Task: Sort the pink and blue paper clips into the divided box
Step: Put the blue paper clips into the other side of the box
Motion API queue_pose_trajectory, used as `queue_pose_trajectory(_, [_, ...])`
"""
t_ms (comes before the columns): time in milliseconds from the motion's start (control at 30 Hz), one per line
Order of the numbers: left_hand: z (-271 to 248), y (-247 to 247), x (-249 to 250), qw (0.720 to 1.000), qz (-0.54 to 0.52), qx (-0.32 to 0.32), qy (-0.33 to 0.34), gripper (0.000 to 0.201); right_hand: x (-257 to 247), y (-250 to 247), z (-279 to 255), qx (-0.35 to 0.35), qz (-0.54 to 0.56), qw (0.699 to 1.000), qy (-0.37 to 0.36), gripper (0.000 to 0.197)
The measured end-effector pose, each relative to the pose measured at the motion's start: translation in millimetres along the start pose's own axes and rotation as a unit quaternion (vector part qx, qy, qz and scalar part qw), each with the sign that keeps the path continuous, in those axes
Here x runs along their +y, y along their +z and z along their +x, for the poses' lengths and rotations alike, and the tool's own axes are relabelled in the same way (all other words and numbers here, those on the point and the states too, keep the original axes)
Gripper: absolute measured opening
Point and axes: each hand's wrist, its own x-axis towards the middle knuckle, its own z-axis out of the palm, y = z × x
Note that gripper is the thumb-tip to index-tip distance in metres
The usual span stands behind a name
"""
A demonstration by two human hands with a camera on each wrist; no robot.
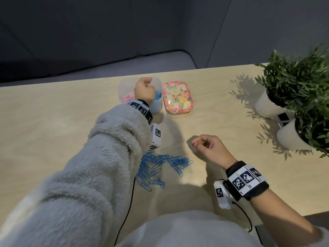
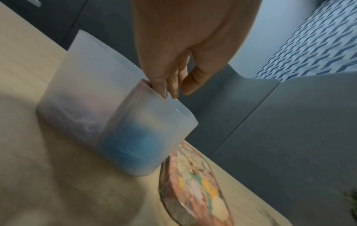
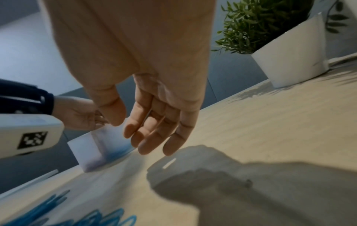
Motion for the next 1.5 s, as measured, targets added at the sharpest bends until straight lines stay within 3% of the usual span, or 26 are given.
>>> queue_pose_trajectory(133, [-31, -10, -4, 0.994, 0.003, -0.029, 0.103, 0.035, 12, 2, -7, -0.051, -0.086, 0.995, -0.012, 0.015])
queue_pose_trajectory(200, [-53, -19, -14, 0.982, 0.064, -0.099, 0.148, 0.027, 19, 5, -11, -0.099, -0.195, 0.975, -0.033, 0.046])
queue_pose_trajectory(233, [-64, -24, -22, 0.961, 0.144, -0.165, 0.170, 0.024, 20, 8, -14, -0.117, -0.241, 0.963, -0.037, 0.064])
queue_pose_trajectory(267, [-76, -29, -31, 0.921, 0.246, -0.236, 0.188, 0.023, 20, 11, -17, -0.128, -0.274, 0.952, -0.041, 0.077])
queue_pose_trajectory(333, [-97, -37, -49, 0.826, 0.414, -0.331, 0.192, 0.031, 17, 20, -24, -0.133, -0.317, 0.937, -0.061, 0.085])
queue_pose_trajectory(367, [-106, -39, -56, 0.794, 0.459, -0.353, 0.186, 0.039, 16, 25, -27, -0.134, -0.335, 0.930, -0.072, 0.084])
queue_pose_trajectory(433, [-121, -38, -71, 0.772, 0.481, -0.377, 0.177, 0.052, 12, 33, -29, -0.137, -0.354, 0.921, -0.085, 0.081])
queue_pose_trajectory(500, [-133, -34, -81, 0.781, 0.457, -0.385, 0.183, 0.051, 9, 41, -30, -0.135, -0.366, 0.917, -0.083, 0.070])
queue_pose_trajectory(700, [-146, -23, -88, 0.796, 0.439, -0.361, 0.208, 0.024, 7, 56, -24, -0.105, -0.453, 0.877, -0.122, 0.029])
queue_pose_trajectory(833, [-150, -23, -91, 0.796, 0.445, -0.358, 0.199, 0.021, 2, 57, -24, -0.098, -0.550, 0.816, -0.146, 0.010])
queue_pose_trajectory(900, [-149, -24, -90, 0.803, 0.436, -0.358, 0.191, 0.021, 13, 59, -19, -0.110, -0.568, 0.800, -0.158, 0.027])
queue_pose_trajectory(1000, [-144, -31, -88, 0.822, 0.414, -0.361, 0.150, 0.022, 12, 59, -18, -0.119, -0.559, 0.798, -0.193, 0.032])
queue_pose_trajectory(1200, [-141, -38, -90, 0.820, 0.424, -0.360, 0.133, 0.021, -6, 45, -5, -0.178, -0.366, 0.911, -0.071, 0.006])
queue_pose_trajectory(1367, [-144, -40, -93, 0.827, 0.407, -0.353, 0.160, 0.016, -45, 26, 33, -0.119, -0.274, 0.948, -0.110, 0.015])
queue_pose_trajectory(1500, [-140, -45, -93, 0.836, 0.382, -0.370, 0.132, 0.015, -104, 29, 82, -0.041, -0.225, 0.964, -0.134, 0.026])
